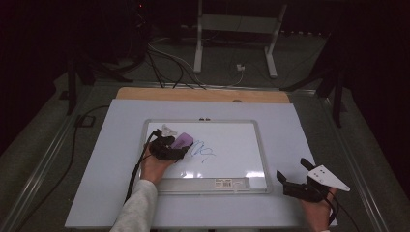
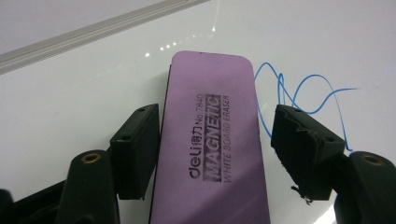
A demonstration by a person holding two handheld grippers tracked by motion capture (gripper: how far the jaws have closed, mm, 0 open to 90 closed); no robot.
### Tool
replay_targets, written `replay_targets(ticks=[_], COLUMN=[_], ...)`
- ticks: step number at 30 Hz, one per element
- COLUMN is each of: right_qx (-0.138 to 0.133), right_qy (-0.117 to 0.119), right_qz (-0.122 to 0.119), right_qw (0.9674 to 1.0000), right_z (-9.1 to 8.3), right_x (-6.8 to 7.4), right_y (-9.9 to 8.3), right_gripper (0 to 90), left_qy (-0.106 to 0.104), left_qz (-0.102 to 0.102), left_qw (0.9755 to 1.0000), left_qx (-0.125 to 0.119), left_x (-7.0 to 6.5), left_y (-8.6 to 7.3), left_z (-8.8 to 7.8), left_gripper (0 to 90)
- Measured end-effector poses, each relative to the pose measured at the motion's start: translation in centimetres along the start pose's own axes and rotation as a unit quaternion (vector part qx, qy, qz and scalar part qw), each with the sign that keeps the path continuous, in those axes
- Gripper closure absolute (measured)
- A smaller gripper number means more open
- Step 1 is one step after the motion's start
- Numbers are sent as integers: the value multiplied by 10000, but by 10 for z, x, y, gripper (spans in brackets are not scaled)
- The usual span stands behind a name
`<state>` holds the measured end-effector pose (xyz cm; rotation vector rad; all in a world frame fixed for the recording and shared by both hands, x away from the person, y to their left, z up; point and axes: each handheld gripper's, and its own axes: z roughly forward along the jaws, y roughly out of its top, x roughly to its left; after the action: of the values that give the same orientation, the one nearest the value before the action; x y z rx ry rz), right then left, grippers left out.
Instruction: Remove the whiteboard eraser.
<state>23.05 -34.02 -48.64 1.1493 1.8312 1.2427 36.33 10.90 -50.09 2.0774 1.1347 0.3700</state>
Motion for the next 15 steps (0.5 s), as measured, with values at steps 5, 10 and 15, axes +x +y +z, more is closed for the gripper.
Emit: replay_targets(ticks=[5,10,15], right_qx=[-3,-2,-1], right_qy=[-4,-5,-5], right_qz=[1,0,-2], right_qw=[10000,10000,10000], right_z=[0,0,0], right_x=[0,0,0], right_y=[0,0,0], right_gripper=[6,6,6], left_qy=[146,253,304], left_qz=[44,-3,26], left_qw=[9999,9996,9994], left_qx=[70,108,141], left_x=[1,3,1], left_y=[2,4,5], left_z=[1,2,2], left_gripper=[417,419,420])
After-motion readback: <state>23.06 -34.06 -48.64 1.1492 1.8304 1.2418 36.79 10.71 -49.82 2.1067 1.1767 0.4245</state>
